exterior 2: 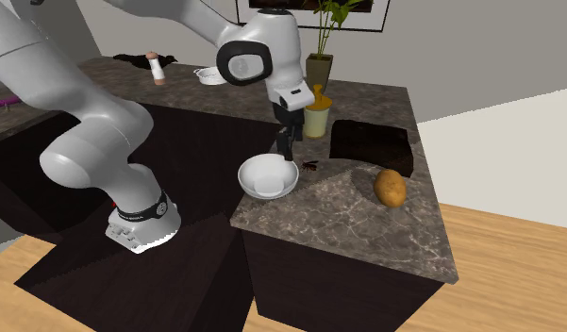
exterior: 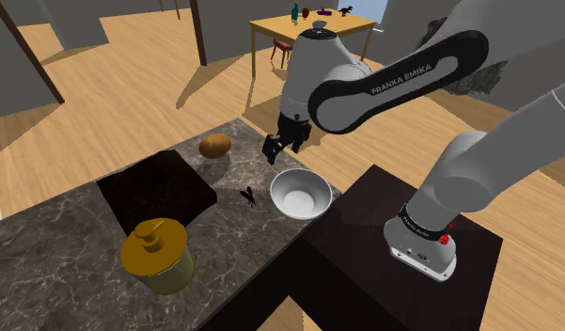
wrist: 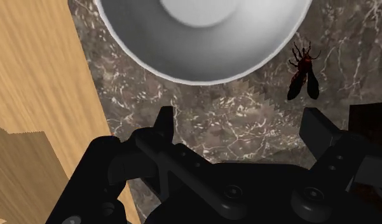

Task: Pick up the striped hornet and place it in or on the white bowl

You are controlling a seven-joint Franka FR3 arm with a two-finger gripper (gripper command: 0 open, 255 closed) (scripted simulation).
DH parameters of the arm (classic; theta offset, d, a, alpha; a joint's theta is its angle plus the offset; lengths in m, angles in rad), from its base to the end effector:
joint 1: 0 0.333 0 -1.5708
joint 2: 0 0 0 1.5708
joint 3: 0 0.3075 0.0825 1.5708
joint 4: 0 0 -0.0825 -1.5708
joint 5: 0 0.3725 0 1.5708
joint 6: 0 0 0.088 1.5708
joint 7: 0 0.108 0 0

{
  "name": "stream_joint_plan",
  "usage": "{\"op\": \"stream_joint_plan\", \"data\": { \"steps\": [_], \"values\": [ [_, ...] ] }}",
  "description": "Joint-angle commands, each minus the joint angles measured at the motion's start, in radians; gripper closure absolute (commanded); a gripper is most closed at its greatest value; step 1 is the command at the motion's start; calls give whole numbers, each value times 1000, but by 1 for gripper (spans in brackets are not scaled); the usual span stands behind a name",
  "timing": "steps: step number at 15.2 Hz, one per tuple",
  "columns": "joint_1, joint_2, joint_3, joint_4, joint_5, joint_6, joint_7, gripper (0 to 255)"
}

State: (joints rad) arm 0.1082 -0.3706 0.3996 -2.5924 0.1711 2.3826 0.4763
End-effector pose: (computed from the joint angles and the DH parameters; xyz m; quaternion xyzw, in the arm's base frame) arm 0.3656 0.2022 0.3850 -0.9962 0.0496 -0.0661 0.0259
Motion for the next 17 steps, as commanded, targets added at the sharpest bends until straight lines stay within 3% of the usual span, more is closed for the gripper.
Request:
{"op": "stream_joint_plan", "data": {
  "steps": [1,5,9,10,17],
  "values": [
    [-4,72,40,11,-20,62,45,0],
    [-25,229,119,52,-112,170,169,0],
    [-35,407,169,117,-295,253,351,0],
    [-27,453,168,137,-352,267,404,0],
    [13,569,112,161,-502,336,516,0]
  ]
}}
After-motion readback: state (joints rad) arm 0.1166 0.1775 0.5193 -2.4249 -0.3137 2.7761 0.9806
